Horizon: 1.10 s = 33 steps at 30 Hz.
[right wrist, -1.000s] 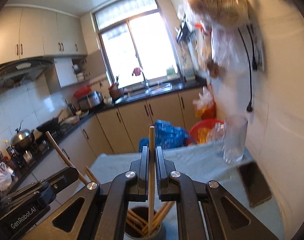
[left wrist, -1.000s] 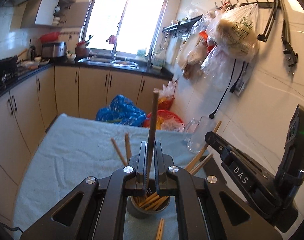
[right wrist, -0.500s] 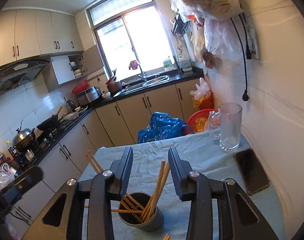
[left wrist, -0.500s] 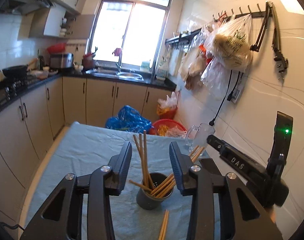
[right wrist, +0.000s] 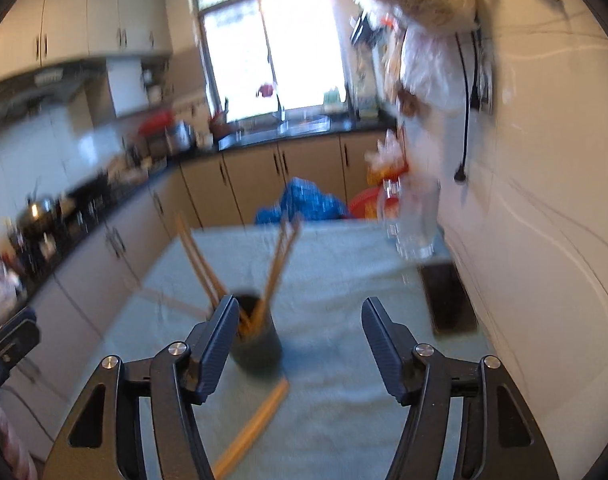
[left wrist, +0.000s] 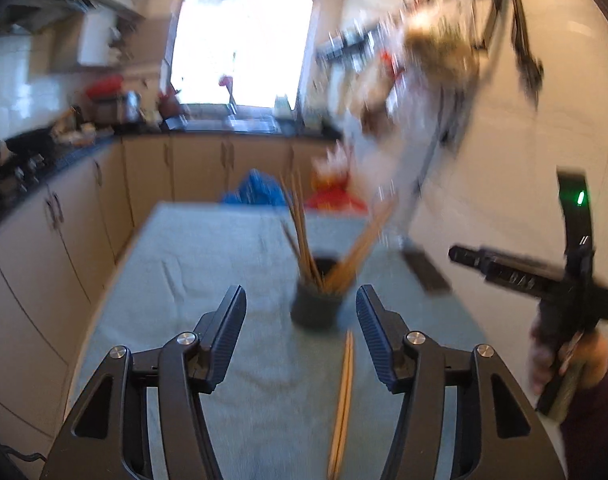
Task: Organize utensils
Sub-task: 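Return both grippers to the remaining chopsticks on the towel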
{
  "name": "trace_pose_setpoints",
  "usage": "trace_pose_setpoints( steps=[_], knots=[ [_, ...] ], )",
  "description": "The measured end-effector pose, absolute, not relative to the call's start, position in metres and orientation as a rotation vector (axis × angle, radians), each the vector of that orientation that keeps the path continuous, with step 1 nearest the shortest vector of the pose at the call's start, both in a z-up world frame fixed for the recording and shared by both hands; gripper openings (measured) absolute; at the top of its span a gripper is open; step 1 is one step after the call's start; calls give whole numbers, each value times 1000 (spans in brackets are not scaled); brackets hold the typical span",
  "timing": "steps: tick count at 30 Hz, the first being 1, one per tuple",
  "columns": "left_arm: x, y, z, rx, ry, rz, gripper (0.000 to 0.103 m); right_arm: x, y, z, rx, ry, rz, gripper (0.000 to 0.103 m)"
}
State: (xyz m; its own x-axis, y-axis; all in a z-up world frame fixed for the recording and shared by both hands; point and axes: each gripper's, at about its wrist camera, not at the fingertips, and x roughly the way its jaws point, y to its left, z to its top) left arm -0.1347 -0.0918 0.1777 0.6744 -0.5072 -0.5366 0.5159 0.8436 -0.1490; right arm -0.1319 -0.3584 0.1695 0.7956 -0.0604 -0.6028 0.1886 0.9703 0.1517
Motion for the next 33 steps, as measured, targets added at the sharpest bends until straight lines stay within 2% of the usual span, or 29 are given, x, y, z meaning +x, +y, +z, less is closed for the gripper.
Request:
trace_pose_setpoints(
  steps=[3,4,5,7,9,13,16,28,33],
  knots=[
    [-126,-109,135,68,741,-643,56,-139,-358,139,190,749,-111,68],
    [-123,-115,123,81,784,-667,50,-142,-358,126,186,786,-104,68],
    [-119,-122,108,90,836,-691,36,-146,-358,113,183,821,-97,68],
    [-113,-135,81,111,928,-730,22,-153,-360,90,203,859,-87,68],
    [-109,-147,56,130,991,-751,17,-159,-363,74,239,883,-78,68],
    [-106,-169,30,185,1022,-769,16,-167,-373,50,322,908,-65,68],
    [-99,-176,18,200,1038,-749,7,-168,-373,41,351,913,-59,68],
    [-93,-200,15,287,1018,-684,7,-155,-369,22,409,927,-34,68],
    [-81,-181,16,158,1076,-577,7,-152,-360,19,407,950,-9,68]
  ],
)
